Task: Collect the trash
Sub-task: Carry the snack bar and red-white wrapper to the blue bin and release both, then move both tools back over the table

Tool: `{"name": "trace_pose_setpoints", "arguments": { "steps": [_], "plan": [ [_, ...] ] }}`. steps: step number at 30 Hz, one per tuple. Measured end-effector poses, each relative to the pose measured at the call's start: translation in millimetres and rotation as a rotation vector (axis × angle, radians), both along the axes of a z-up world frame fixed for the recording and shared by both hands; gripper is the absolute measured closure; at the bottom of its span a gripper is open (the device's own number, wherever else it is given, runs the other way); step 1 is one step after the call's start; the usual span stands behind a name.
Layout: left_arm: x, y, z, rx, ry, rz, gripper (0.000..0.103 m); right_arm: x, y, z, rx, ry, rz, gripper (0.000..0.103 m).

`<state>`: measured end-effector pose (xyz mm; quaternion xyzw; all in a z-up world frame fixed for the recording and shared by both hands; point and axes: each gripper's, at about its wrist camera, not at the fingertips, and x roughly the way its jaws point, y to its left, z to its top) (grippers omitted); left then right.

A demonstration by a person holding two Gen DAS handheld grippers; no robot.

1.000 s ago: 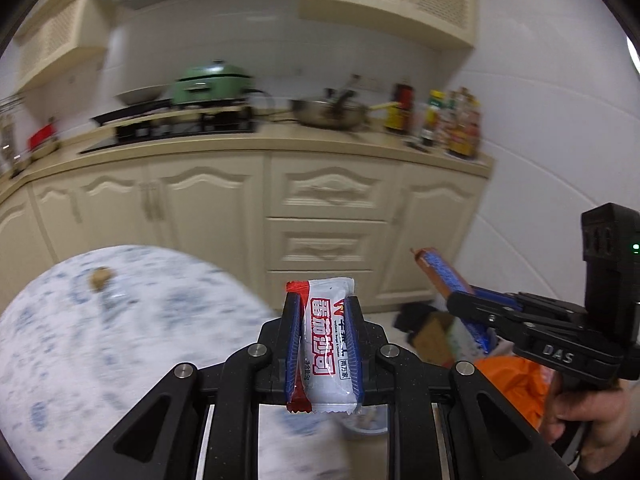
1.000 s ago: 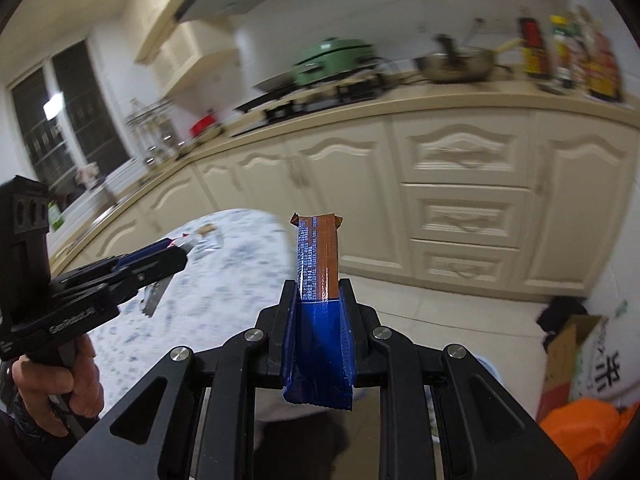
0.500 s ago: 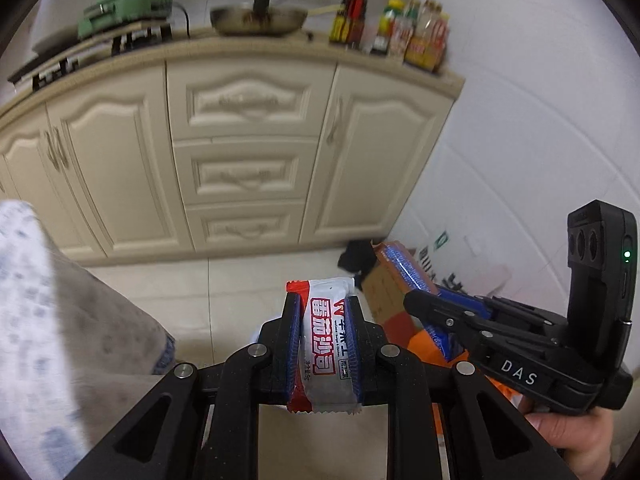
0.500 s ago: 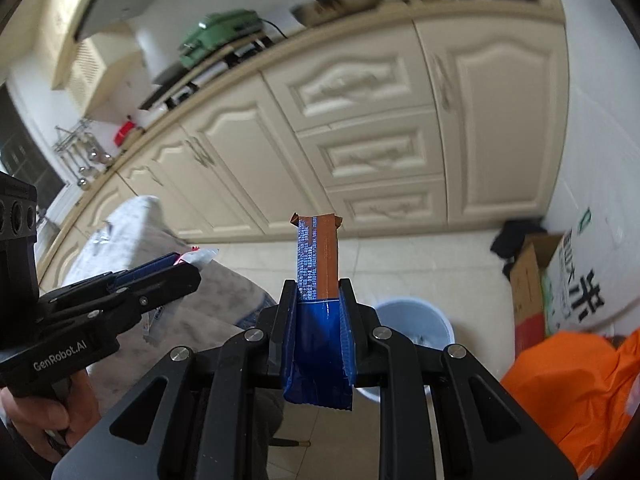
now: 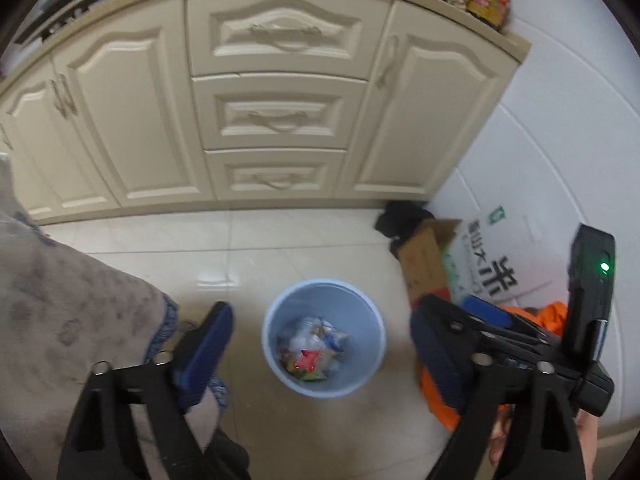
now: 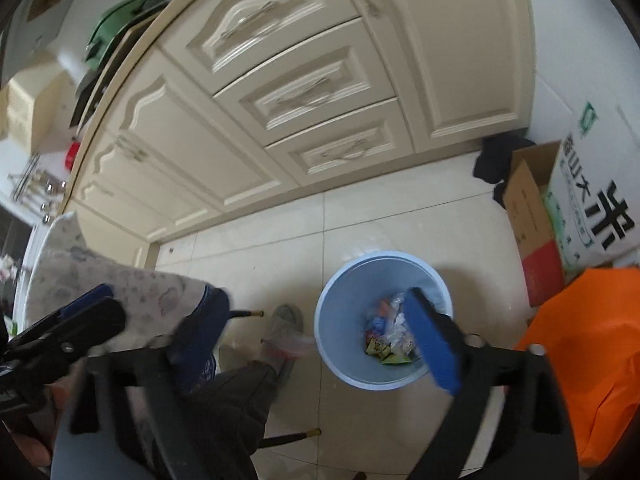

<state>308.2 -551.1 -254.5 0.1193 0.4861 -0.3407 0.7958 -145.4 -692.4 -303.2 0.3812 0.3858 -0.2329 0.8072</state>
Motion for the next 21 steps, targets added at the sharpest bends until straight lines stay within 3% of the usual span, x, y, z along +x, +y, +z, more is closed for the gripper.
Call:
{"name": "trace_pose_setpoints", "arguments": {
  "steps": [5,11,21],
  "plan": [
    [-22.9,-1.8,17.9,0.014,-0.048,0.015,0.009,-12.6,-1.3,12.5,-0.019,0.009,-0.064,0.0],
    [-58.5,21.6,46.7,-0.035,-0.109,-0.003,0.006,-19.4,13.5,48.1,-0.052,-0.027,-0.053,0.0],
    [-100.3,122.9,118.9,-0.159,-0.223,0.046,0.001,-1.6,64.7,127.6,-0.168,-0.097,0.025,0.0]
  ]
}}
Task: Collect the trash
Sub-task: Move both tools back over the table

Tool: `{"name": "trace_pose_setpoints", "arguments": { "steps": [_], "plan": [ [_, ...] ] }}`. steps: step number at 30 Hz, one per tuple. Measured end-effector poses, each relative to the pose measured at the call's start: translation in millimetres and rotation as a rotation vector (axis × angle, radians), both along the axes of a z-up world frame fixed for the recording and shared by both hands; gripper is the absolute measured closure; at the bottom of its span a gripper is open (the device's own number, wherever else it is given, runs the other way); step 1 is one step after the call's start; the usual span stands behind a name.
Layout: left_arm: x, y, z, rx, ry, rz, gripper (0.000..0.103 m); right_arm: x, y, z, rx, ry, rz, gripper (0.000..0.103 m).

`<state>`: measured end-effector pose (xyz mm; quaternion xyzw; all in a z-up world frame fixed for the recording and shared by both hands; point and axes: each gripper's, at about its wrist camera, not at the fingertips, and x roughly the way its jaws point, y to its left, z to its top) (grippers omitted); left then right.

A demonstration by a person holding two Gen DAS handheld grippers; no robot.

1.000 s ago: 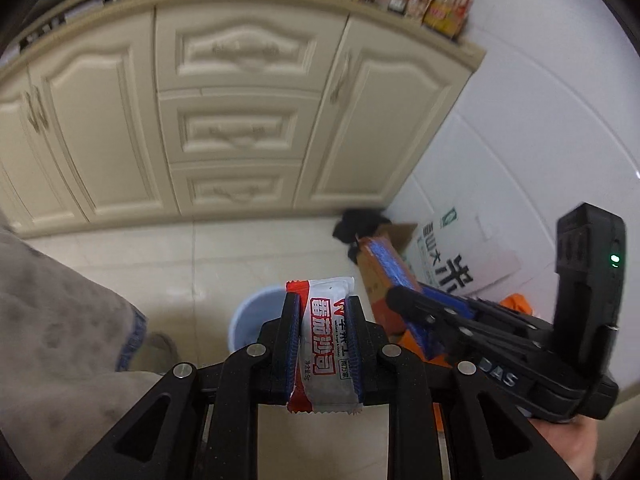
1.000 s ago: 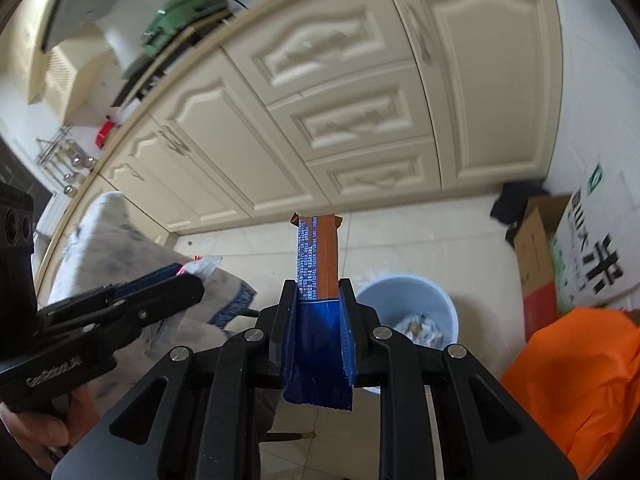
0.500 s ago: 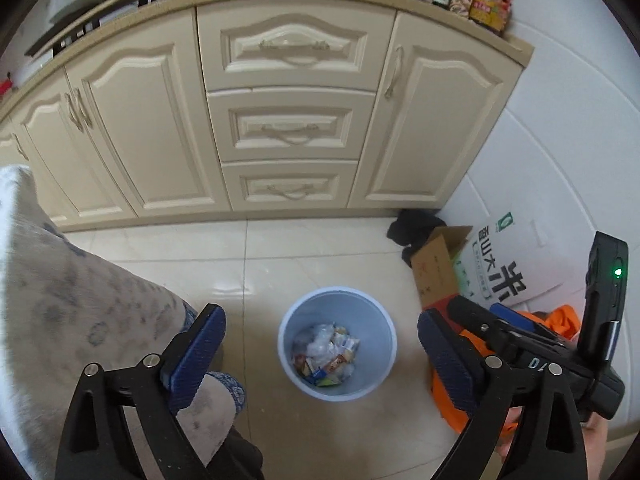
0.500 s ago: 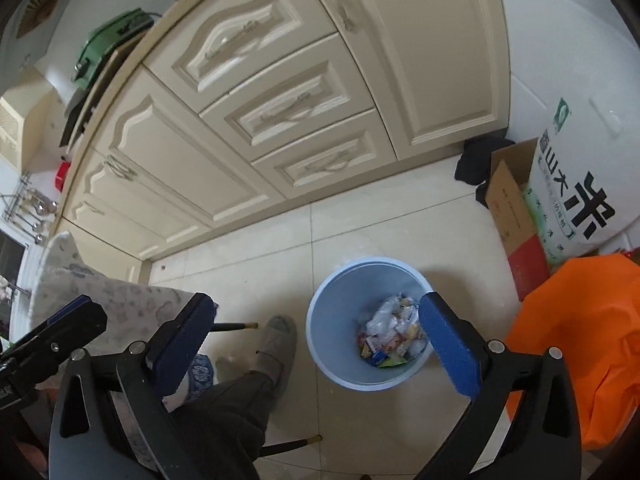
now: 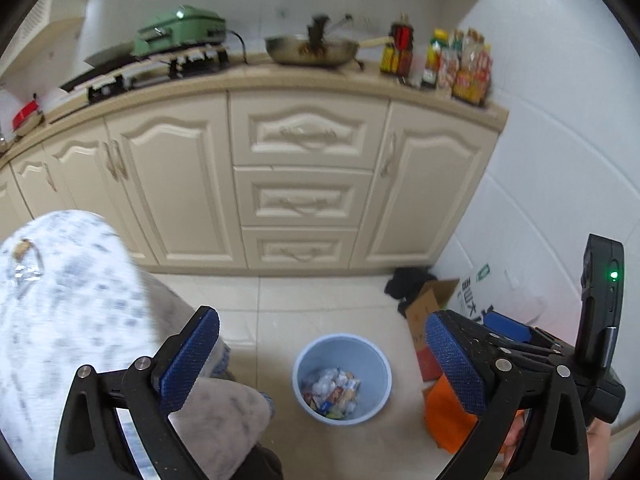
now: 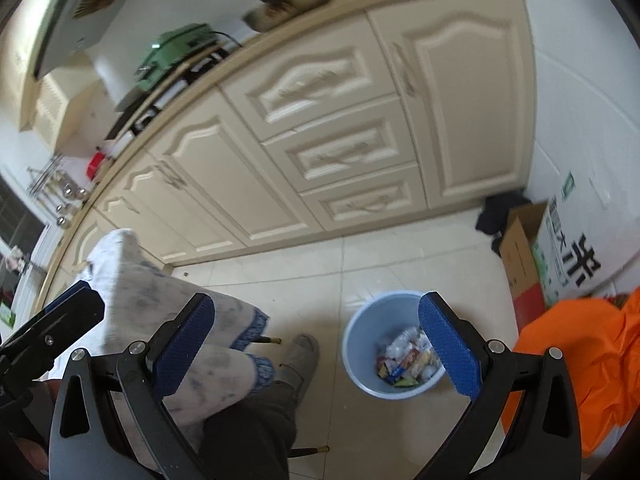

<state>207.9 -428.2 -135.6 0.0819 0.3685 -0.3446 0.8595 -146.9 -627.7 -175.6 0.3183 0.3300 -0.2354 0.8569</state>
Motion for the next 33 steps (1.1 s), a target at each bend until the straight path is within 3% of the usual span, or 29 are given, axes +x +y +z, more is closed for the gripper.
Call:
{"name": "trace_pose_setpoints", "arguments": {
  "steps": [7,19,24,33],
  "plan": [
    [-15.1,99.8,36.0,-0.076,-0.044,0.095,0.001,37.0,60.5,53.3,-0.086,-0.063,0.107,0.0],
    [-67.4,241.6,77.2,-0.146,-0.182,0.298,0.001,94.4,162.7,110.8,-0.178,-0.168,0.285,0.0],
    [-87.3,291.3,87.1,-0.141,-0.237,0.385,0.001,120.7,206.1,125.8,-0.232,-0.179,0.373,0.0],
    [-98.3,349.7,98.1,-0.114,-0.256,0.516,0.001,185.8,279.2,136.1,-0.293,-0.148,0.499,0.0]
  ]
}}
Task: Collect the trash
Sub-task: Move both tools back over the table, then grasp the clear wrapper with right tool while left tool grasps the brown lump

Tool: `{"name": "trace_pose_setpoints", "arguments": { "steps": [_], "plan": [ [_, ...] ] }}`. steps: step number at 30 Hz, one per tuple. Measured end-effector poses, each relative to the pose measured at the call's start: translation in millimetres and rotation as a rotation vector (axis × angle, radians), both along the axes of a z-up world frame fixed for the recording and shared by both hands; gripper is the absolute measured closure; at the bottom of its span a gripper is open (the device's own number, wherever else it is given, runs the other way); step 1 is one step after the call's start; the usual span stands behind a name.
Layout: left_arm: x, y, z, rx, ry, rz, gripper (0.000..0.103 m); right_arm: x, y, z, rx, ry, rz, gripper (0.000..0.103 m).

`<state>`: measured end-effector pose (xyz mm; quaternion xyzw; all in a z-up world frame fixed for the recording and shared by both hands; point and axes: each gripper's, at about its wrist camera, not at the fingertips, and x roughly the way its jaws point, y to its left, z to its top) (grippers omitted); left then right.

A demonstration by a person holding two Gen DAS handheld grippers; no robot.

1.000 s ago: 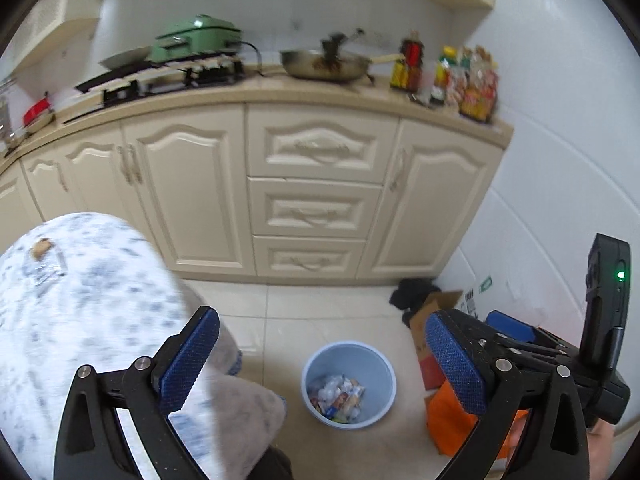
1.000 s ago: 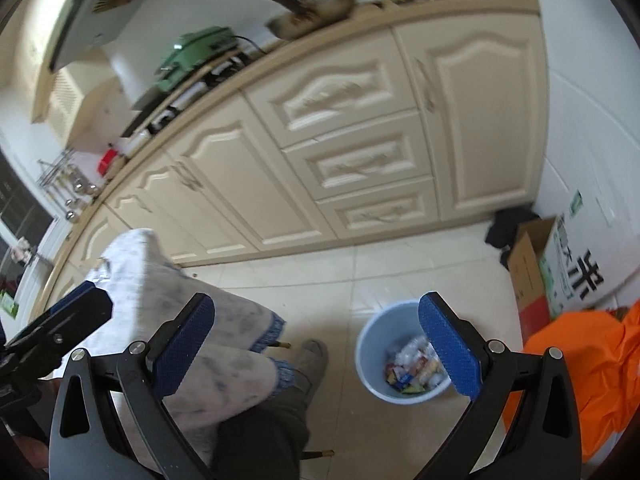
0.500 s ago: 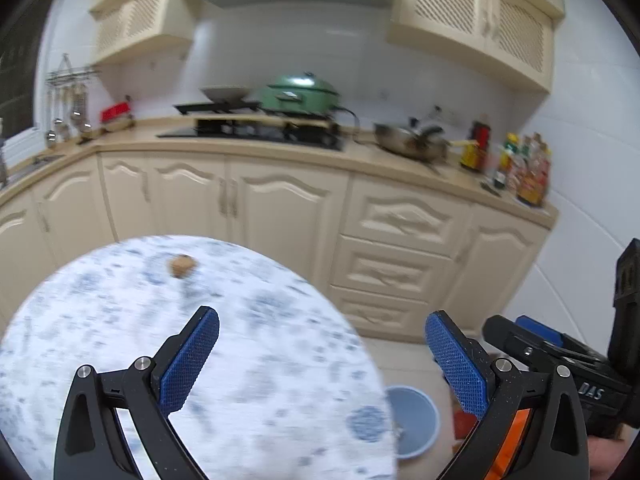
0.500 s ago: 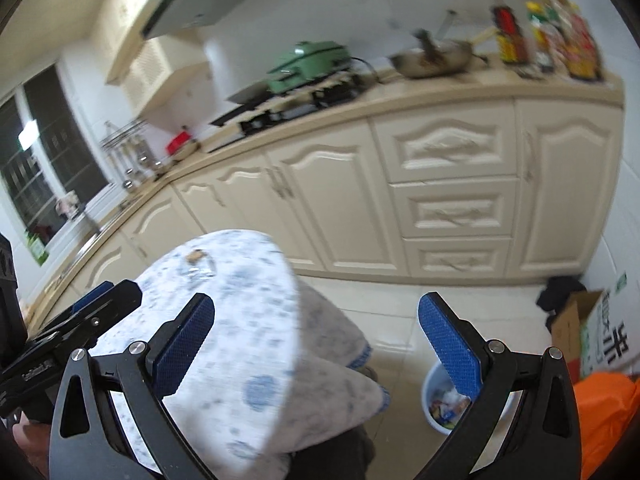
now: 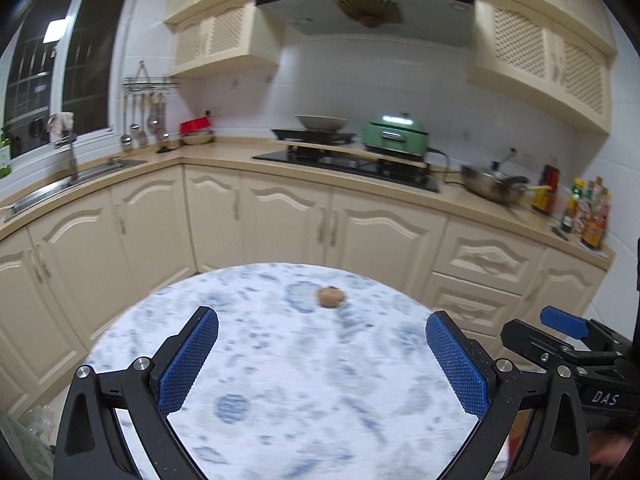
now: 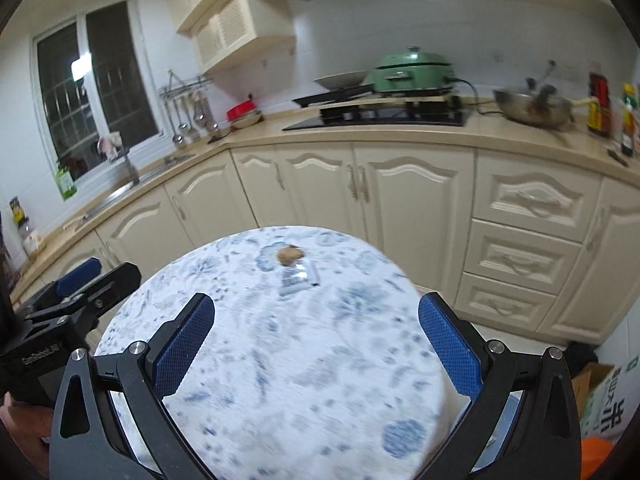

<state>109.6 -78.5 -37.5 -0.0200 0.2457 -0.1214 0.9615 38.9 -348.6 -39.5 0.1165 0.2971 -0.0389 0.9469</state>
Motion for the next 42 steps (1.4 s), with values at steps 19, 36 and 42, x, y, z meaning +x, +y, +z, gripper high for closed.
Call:
{"name": "trace_pose_setpoints", "arguments": {
  "steps": [19,36,42],
  "plan": [
    [147.1,36.2,-20.7,0.084,0.151,0.094,0.001,172.7,41.0,-96.0,-0.052,0.275,0.097,0.004],
    [306.4,-43.9,-84.2,0.142,0.299,-0.011,0.001,207.1,15.3,-142.9,-0.1,0.35,0.184,0.058],
    [359.1,-86.7,-105.5,0.171,0.325,-0.057,0.001,206.1,-11.2,-140.5,-0.062,0.345,0.153,0.059]
  ]
}}
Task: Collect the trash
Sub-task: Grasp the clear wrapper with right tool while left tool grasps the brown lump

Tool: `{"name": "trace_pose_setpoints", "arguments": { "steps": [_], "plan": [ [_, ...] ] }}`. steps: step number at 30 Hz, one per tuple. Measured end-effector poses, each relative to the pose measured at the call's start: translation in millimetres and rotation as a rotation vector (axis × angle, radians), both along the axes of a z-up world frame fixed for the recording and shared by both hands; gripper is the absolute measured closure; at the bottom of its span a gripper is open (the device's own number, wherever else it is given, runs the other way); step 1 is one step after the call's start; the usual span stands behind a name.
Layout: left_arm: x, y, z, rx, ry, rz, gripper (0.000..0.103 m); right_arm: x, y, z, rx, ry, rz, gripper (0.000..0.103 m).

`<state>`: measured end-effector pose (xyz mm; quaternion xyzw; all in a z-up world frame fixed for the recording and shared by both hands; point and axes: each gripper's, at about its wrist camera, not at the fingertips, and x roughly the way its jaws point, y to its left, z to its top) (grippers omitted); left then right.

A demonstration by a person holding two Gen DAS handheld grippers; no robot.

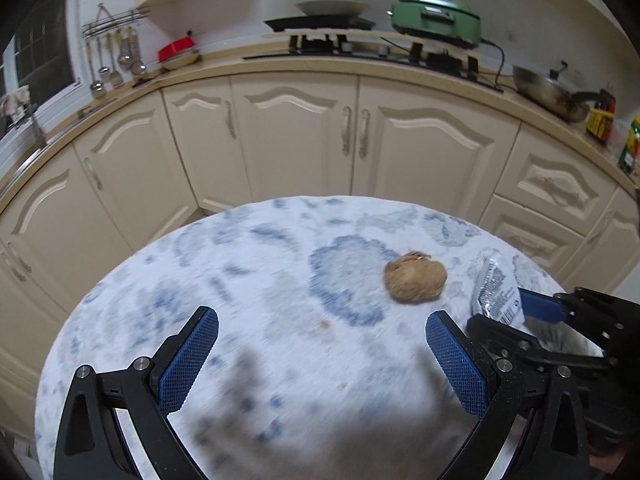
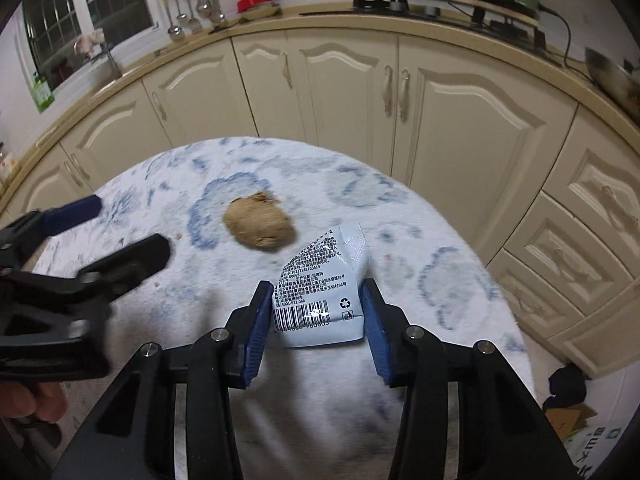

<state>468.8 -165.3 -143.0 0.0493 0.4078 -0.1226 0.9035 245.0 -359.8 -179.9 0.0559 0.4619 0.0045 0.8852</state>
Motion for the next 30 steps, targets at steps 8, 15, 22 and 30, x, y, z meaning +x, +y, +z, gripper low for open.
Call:
{"name": "trace_pose_setpoints", "arguments": {
  "steps": [8,15,22,30],
  "plan": [
    [50.1,-43.5,-25.1,0.008,0.028,-0.059,0.001,1.6,-23.4,-0.3,-0.043,-0.001,-0.028,0.059],
    [66.4,-60.2,-41.3,-0.02,0.064,-0.129,0.053,-2.9,-30.2,-0.5,-0.023,-0.016,-0.027,0.059],
    [55.9,-42.8,-36.0,-0.065,0.08,-0.106,0.063,-17.7,-36.1,8.0,0.069,-0.033,-0.054,0.059],
    [-10.5,-18.9,9.3,-0.082,0.008,-0.1,0.062,-64.3,-15.6,56.0,0.096,-0.112,-0.059,0.058]
  ]
}}
